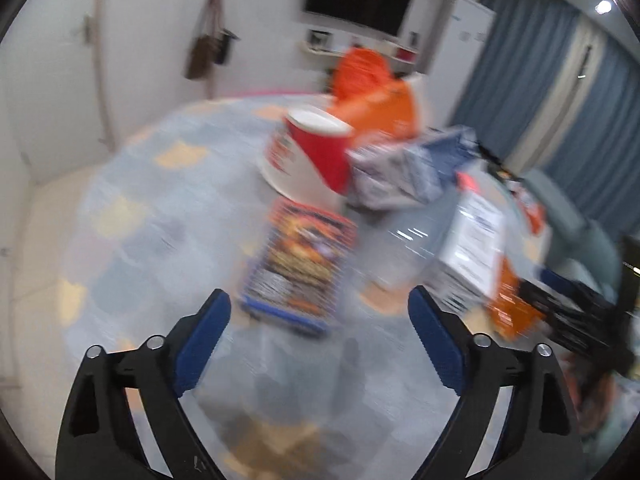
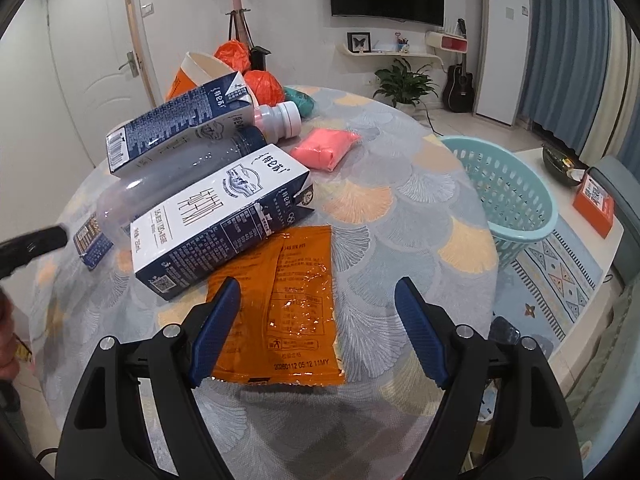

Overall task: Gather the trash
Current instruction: 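Reach the left tool to the card box while the right tool approaches the orange snack bag, then grasp the card box with the left tool while the right tool grasps the orange snack bag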

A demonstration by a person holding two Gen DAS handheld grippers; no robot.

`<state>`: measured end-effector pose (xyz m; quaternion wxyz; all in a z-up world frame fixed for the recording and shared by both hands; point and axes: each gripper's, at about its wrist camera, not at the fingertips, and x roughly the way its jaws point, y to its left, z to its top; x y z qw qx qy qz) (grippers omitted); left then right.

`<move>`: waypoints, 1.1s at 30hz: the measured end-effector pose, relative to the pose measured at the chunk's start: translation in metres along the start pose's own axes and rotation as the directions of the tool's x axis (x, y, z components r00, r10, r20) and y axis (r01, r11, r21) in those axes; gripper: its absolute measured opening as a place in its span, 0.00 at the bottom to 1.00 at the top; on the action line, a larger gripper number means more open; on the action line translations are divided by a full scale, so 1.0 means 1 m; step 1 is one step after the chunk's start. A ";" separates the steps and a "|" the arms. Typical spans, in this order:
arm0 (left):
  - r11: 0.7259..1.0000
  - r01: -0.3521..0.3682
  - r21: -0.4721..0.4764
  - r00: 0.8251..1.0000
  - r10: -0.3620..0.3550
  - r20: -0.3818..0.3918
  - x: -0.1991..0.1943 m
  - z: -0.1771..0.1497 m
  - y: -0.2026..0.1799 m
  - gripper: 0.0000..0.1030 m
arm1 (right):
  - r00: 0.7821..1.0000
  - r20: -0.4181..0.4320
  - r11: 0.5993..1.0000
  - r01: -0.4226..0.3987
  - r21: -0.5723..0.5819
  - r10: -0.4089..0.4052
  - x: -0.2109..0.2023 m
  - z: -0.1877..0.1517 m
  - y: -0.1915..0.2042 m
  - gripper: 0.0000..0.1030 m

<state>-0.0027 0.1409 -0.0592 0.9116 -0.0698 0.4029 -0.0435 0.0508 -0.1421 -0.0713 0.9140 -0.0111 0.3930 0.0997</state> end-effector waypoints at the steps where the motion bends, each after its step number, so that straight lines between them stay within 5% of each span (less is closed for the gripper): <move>1: 1.000 -0.025 0.006 1.000 0.026 -0.005 0.006 0.005 0.001 0.86 | 1.000 0.001 1.000 -0.003 -0.002 0.003 -0.001 0.000 0.001 0.73; 7: 0.991 -0.133 0.031 0.986 0.136 -0.094 0.049 0.019 0.008 0.85 | 1.000 -0.011 1.000 -0.018 -0.010 0.018 -0.006 -0.001 0.003 0.85; 10: 0.984 -0.170 0.058 0.982 0.174 -0.076 0.055 0.023 0.003 0.82 | 0.998 -0.058 1.000 -0.018 -0.007 0.017 0.001 -0.002 0.006 0.85; 14: 0.982 -0.178 0.062 0.982 0.182 -0.051 0.055 0.026 -0.002 0.60 | 0.992 -0.120 0.999 -0.045 0.017 0.047 0.014 -0.003 0.009 0.85; 16: 0.984 -0.173 0.051 0.983 0.176 -0.048 0.050 0.025 -0.005 0.59 | 0.992 -0.123 1.000 -0.025 -0.013 0.023 0.016 -0.003 0.015 0.84; 18: 0.987 -0.156 0.036 0.987 0.157 -0.030 0.046 0.025 -0.006 0.59 | 0.993 -0.118 0.999 -0.030 -0.020 0.027 0.015 -0.004 0.017 0.77; 25: 0.989 -0.148 0.000 0.987 0.148 0.070 0.011 0.023 -0.016 0.59 | 0.993 -0.108 0.998 -0.058 -0.028 0.055 0.009 -0.004 0.007 0.21; 33: 0.992 -0.124 0.029 0.977 0.117 0.177 -0.027 0.031 -0.053 0.59 | 0.997 -0.040 0.998 -0.064 -0.016 0.063 -0.010 -0.004 -0.010 0.14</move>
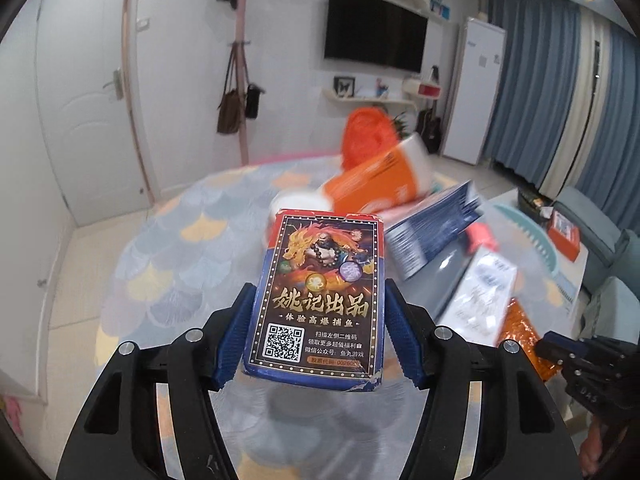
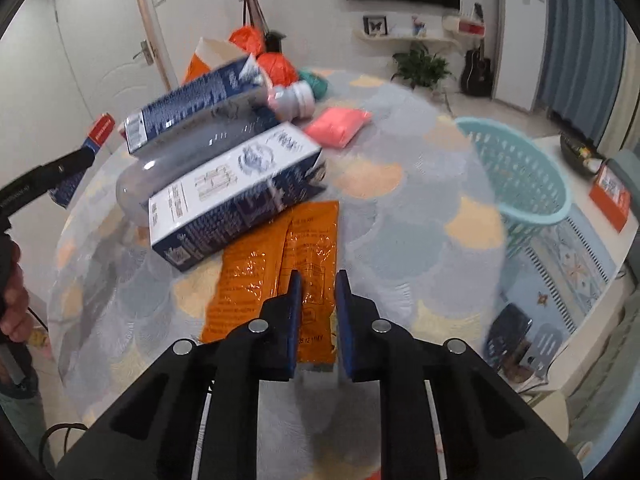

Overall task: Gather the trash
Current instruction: 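Grasp the card box with the left tool while the right tool grasps the orange snack bag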

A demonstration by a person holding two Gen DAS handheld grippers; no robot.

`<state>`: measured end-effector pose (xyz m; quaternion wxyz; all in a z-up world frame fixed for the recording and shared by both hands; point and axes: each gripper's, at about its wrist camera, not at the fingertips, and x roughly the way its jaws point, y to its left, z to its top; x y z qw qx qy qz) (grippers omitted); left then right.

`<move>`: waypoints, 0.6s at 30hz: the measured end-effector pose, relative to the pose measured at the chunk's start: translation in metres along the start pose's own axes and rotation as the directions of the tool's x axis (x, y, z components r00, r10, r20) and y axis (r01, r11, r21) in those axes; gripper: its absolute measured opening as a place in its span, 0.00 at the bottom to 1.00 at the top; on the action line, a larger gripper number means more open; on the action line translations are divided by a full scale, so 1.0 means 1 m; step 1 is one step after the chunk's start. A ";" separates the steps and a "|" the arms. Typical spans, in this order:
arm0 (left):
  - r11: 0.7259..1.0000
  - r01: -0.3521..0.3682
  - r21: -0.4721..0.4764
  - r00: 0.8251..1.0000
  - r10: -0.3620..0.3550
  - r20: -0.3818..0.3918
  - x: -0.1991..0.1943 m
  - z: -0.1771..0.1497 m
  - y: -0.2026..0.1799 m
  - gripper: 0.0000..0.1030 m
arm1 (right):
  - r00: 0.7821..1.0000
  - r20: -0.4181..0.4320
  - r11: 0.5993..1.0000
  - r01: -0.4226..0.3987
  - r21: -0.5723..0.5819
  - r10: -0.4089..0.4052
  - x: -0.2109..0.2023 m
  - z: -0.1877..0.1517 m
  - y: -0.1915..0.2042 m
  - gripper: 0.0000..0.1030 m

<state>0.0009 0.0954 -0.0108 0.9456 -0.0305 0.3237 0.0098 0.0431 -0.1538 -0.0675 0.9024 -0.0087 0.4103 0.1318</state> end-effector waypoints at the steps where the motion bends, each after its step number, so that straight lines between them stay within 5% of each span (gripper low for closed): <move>1: 1.000 0.011 0.009 1.000 -0.011 0.011 -0.004 0.003 -0.006 0.59 | 1.000 0.019 1.000 0.014 -0.009 -0.014 -0.005 0.001 0.000 0.13; 5: 0.997 0.060 0.052 0.997 -0.063 0.044 -0.012 0.013 -0.029 0.59 | 0.994 0.088 0.997 0.068 -0.024 -0.066 -0.024 0.009 -0.009 0.01; 8: 0.991 0.107 0.086 0.993 -0.111 0.050 -0.008 0.019 -0.051 0.59 | 0.992 0.100 0.997 0.080 -0.004 -0.079 -0.028 0.012 -0.023 0.01; 13: 0.982 0.137 0.130 0.989 -0.143 0.037 0.004 0.018 -0.081 0.59 | 0.999 0.038 0.996 -0.032 0.085 0.029 -0.021 0.012 -0.052 0.03; 15: 0.980 0.147 0.135 0.988 -0.152 0.032 0.005 0.016 -0.085 0.59 | 0.999 -0.010 0.996 -0.038 0.086 0.039 -0.016 0.009 -0.054 0.15; 17: 0.979 0.151 0.140 0.988 -0.155 0.024 0.008 0.013 -0.088 0.59 | 0.998 -0.059 0.996 -0.031 0.088 0.036 -0.009 0.006 -0.052 0.72; 18: 0.979 0.150 0.141 0.988 -0.154 0.021 0.009 0.011 -0.089 0.59 | 0.997 -0.048 0.994 -0.059 0.095 0.064 -0.008 0.003 -0.050 0.78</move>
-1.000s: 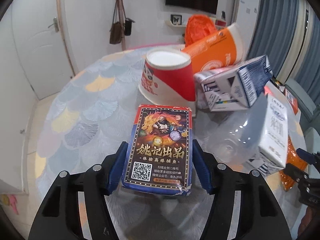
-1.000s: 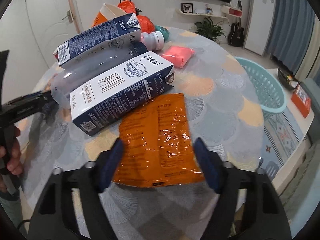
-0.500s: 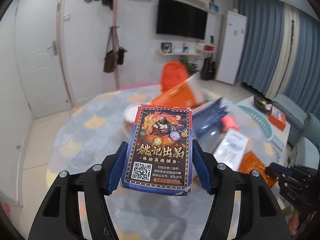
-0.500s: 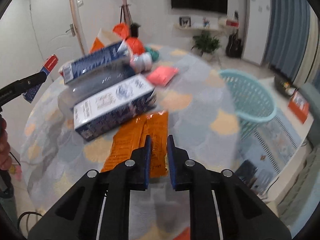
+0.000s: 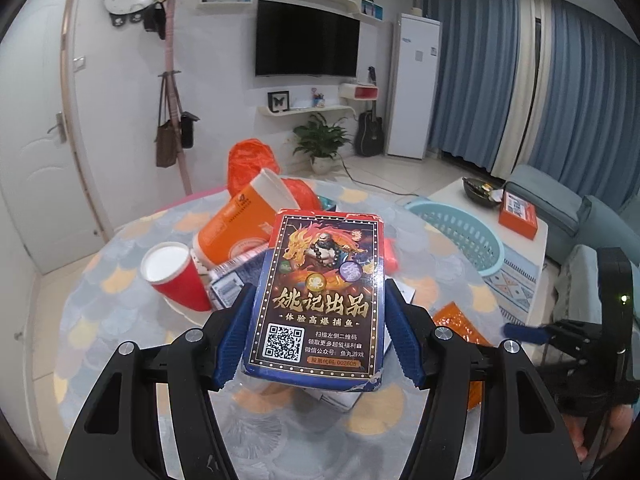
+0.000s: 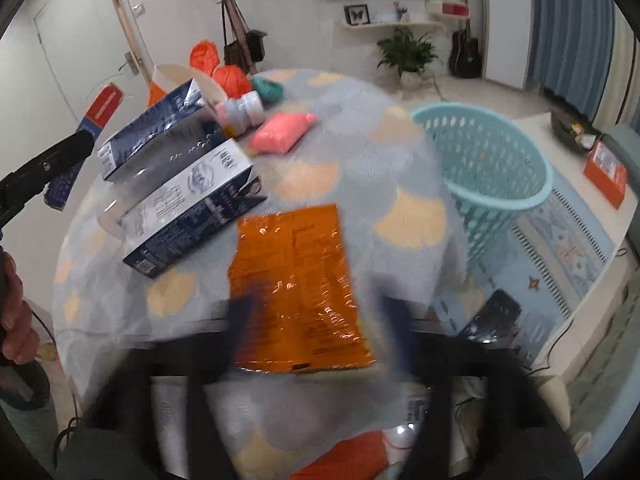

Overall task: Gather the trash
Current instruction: 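Grasp the card box with the left tool while the right tool grasps the orange snack bag, then carry both items over the blue basket and open both tools to drop them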

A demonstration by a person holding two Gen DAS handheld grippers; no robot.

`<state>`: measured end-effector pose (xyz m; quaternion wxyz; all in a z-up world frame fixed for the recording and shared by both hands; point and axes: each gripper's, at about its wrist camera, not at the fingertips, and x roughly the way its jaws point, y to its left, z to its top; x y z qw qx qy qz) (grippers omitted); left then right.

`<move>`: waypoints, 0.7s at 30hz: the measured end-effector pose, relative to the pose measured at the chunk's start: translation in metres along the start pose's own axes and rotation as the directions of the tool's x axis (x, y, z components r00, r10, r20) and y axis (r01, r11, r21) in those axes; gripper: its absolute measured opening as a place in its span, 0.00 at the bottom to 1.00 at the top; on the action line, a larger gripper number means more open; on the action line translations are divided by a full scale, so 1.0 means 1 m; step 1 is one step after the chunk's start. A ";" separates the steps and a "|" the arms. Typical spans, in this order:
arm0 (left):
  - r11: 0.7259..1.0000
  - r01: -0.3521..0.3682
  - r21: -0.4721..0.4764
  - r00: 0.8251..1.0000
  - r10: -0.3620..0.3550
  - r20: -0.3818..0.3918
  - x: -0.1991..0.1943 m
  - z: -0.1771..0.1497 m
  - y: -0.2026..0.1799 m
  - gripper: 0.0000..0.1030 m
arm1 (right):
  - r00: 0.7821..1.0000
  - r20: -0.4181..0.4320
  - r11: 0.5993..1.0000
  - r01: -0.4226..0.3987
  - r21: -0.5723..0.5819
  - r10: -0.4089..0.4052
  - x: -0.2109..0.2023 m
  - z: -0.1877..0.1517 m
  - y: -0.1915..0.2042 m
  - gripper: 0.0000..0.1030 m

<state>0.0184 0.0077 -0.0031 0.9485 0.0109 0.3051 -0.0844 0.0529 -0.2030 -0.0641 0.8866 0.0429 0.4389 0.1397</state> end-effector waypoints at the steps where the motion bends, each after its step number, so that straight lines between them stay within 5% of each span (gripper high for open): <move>1: 1.000 -0.002 0.001 1.000 0.002 -0.002 0.001 -0.002 0.000 0.59 | 1.000 -0.001 1.000 -0.006 0.000 0.006 0.002 -0.001 0.003 0.78; 5: 1.000 0.000 -0.010 1.000 0.000 -0.013 -0.001 -0.005 0.005 0.59 | 0.997 -0.078 1.000 -0.002 -0.002 0.002 0.021 -0.001 0.013 0.78; 8: 1.000 -0.003 -0.012 1.000 0.003 -0.015 -0.003 -0.006 0.006 0.59 | 0.989 -0.083 0.988 0.111 -0.109 -0.121 0.029 -0.004 0.033 0.77; 10: 1.000 -0.001 -0.013 1.000 0.001 -0.014 -0.003 -0.006 0.008 0.59 | 0.983 -0.064 0.975 0.159 -0.154 -0.170 0.030 -0.007 0.041 0.67; 14: 1.000 0.007 -0.008 1.000 -0.007 -0.009 -0.004 -0.002 0.005 0.59 | 0.987 -0.045 0.973 0.147 -0.177 -0.157 0.025 -0.009 0.042 0.42; 21: 0.999 0.030 0.024 1.000 -0.030 0.000 0.005 0.011 -0.010 0.59 | 0.993 0.052 0.988 0.110 -0.105 -0.105 -0.007 0.002 0.014 0.35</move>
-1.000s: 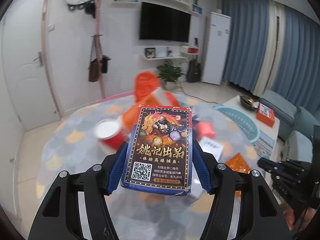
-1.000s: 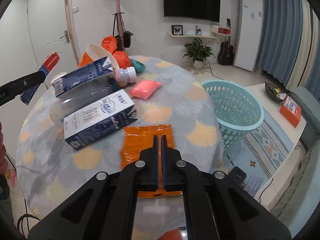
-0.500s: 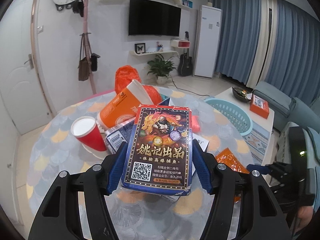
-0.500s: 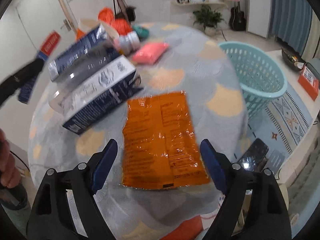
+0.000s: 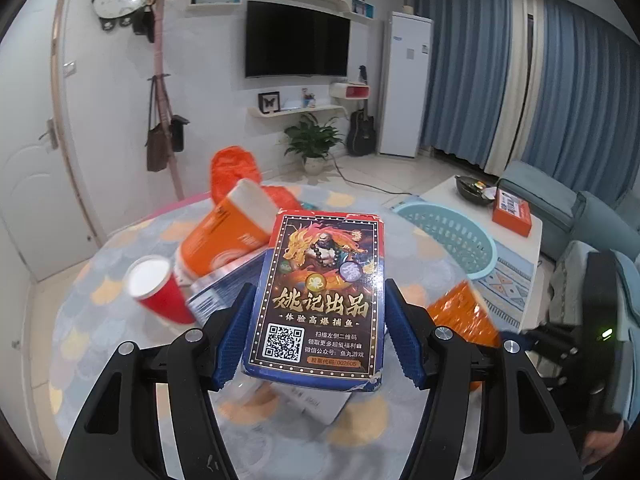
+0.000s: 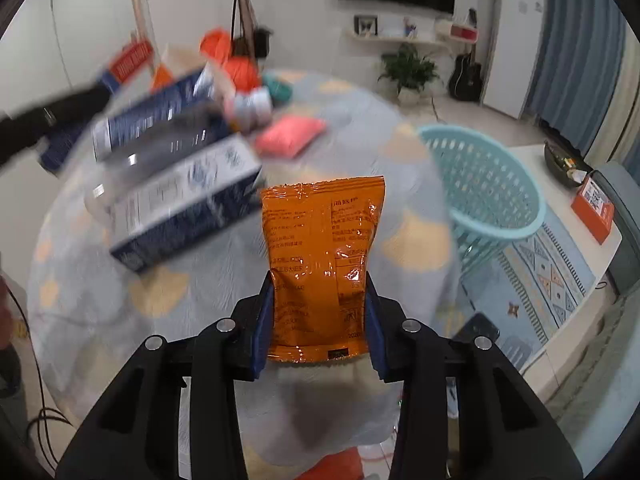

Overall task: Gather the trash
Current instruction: 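Carry both items over the blue basket and open both tools to drop them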

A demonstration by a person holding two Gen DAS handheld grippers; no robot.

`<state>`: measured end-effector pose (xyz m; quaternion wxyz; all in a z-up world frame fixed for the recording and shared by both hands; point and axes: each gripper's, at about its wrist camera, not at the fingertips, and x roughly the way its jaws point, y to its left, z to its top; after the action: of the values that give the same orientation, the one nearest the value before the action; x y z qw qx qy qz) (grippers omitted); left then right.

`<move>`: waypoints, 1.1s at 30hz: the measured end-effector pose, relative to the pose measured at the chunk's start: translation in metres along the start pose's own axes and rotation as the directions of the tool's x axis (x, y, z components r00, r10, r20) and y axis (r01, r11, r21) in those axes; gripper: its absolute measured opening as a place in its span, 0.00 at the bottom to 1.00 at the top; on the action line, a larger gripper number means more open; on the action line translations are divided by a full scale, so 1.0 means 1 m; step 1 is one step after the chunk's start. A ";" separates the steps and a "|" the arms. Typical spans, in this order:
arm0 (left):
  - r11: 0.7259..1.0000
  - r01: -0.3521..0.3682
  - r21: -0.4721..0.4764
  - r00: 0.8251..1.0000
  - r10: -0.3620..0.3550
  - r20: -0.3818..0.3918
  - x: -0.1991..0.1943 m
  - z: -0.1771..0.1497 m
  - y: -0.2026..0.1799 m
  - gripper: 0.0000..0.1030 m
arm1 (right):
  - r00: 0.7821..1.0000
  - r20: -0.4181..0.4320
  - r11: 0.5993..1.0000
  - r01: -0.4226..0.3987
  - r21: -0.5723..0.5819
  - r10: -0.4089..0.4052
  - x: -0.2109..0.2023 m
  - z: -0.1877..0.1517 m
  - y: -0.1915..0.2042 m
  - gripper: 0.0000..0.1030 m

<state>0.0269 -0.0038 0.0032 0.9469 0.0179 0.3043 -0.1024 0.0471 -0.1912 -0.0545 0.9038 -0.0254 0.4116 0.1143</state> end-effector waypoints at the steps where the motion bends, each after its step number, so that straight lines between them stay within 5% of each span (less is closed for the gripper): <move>1: 1.000 0.010 0.005 1.000 -0.010 0.000 0.004 0.003 -0.004 0.59 | 1.000 0.017 1.000 0.009 0.003 -0.009 -0.003 0.004 -0.005 0.35; 8: 0.995 0.101 0.018 0.995 -0.101 0.004 0.032 0.038 -0.035 0.59 | 0.982 0.134 0.989 0.118 0.089 -0.129 -0.016 0.046 -0.066 0.35; 12: 0.988 0.151 0.034 0.988 -0.152 0.009 0.052 0.063 -0.060 0.59 | 0.973 0.128 0.968 0.168 0.188 -0.194 0.008 0.069 -0.121 0.36; 27: 0.967 0.246 0.071 0.967 -0.240 -0.092 0.164 0.119 -0.153 0.59 | 0.986 0.002 0.887 0.147 0.439 -0.165 0.114 0.087 -0.220 0.47; 33: 0.962 0.266 0.057 0.949 -0.251 -0.189 0.219 0.116 -0.170 0.60 | 0.990 -0.059 0.860 0.140 0.490 -0.128 0.144 0.076 -0.238 0.64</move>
<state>0.2325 -0.2210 -0.0239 0.8924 0.0258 0.3838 -0.2361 0.2486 -0.3853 -0.1235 0.8811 0.1759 0.4352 -0.0579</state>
